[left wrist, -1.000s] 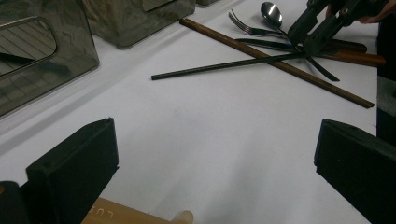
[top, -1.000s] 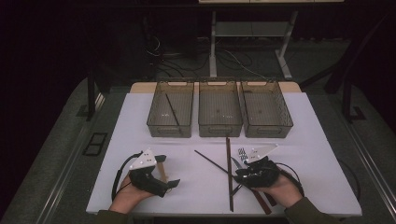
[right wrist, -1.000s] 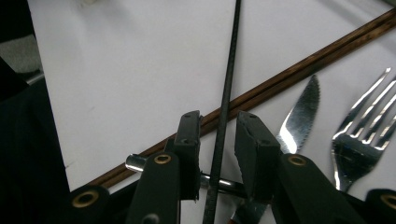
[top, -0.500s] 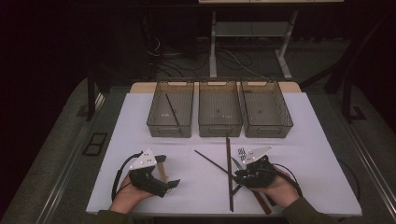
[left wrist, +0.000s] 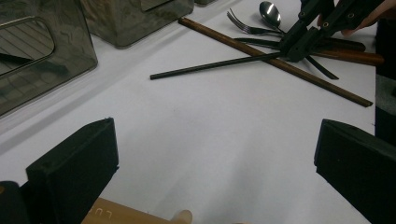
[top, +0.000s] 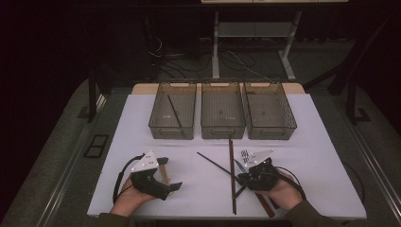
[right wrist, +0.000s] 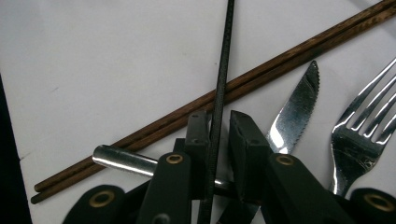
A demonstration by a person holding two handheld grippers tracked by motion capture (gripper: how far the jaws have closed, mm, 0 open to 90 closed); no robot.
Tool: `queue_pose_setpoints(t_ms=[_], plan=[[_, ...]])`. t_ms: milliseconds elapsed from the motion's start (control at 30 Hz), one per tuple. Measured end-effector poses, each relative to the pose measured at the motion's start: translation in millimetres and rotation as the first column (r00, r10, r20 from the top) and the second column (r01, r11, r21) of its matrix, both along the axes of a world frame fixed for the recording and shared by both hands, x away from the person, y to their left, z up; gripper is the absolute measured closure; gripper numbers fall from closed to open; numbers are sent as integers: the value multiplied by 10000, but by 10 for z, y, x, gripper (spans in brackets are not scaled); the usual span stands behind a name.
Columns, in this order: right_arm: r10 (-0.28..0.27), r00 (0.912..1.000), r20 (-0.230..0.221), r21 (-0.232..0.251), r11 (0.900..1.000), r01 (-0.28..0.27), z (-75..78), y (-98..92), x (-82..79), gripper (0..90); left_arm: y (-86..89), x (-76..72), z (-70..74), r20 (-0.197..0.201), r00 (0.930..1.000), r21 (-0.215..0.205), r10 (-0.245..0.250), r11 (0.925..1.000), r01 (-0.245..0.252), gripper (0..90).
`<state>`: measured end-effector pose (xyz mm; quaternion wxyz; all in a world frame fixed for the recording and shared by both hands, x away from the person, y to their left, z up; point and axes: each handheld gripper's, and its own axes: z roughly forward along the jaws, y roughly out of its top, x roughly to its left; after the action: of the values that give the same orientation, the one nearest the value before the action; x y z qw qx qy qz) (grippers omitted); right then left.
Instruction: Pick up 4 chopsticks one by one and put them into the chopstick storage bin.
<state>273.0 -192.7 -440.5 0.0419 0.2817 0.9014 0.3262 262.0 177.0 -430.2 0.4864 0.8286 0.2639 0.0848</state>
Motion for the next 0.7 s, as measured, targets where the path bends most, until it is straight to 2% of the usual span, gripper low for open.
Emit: queue_pose_setpoints(t_ms=[700], plan=[[-215, 9998, -50, 13, 9998, 215, -4, -14, 13, 844, -3, -3, 1, 6, 10000, -5, -23, 10000, 23, 0]])
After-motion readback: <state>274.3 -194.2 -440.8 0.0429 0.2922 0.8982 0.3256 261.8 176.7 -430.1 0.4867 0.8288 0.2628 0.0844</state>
